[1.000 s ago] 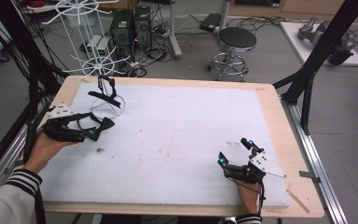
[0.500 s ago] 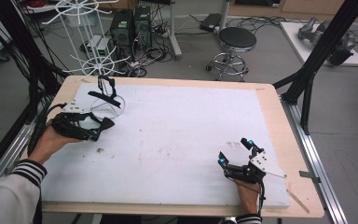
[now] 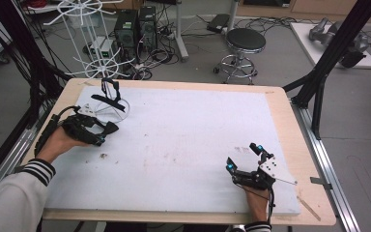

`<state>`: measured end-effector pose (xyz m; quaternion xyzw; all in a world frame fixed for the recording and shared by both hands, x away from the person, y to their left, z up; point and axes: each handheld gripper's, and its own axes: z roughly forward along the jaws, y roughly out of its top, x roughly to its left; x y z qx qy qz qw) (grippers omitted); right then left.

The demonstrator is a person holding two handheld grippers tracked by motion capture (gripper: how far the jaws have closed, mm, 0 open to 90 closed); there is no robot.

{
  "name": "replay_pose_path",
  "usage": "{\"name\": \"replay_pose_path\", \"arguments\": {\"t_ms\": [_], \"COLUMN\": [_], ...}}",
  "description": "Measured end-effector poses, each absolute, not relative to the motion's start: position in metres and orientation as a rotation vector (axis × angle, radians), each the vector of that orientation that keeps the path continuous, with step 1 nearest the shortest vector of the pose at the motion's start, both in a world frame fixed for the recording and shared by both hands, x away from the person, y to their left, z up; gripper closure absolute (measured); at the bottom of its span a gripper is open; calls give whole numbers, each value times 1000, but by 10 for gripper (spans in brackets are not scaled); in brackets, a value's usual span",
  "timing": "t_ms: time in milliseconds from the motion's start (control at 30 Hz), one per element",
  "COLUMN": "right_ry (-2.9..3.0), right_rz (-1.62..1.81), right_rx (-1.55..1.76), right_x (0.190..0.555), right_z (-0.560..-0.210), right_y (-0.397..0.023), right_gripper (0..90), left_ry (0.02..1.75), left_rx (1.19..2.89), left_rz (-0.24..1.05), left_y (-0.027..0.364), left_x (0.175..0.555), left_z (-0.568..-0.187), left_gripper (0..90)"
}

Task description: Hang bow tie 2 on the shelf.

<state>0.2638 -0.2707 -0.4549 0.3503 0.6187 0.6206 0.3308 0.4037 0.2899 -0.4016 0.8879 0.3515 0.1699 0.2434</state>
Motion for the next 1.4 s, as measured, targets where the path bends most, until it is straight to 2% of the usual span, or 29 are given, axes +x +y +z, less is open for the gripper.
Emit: {"name": "replay_pose_path", "arguments": {"t_ms": [300, 467, 733, 1000, 1167, 1400], "right_ry": [1617, 1617, 1617, 1617, 1617, 1615], "right_rz": [1623, 1623, 1622, 1622, 1622, 1622], "right_rx": [917, 917, 917, 917, 916, 919], "right_x": [264, 264, 264, 264, 264, 264], "right_z": [-455, -455, -455, -455, -455, -455], "right_y": [-271, -271, -271, -271, -271, -271], "right_gripper": [8, 8, 8, 8, 8, 8], "left_ry": [1031, 1040, 1039, 1055, 1040, 1050], "left_rx": [2432, 2429, 2457, 2460, 2480, 2479], "left_rz": [424, 384, 375, 336, 338, 345], "left_y": [294, 295, 290, 288, 287, 286], "left_x": [411, 413, 415, 415, 414, 412], "left_z": [-409, -411, -416, -417, -415, -414], "left_gripper": [302, 366, 419, 580, 748, 769]}}
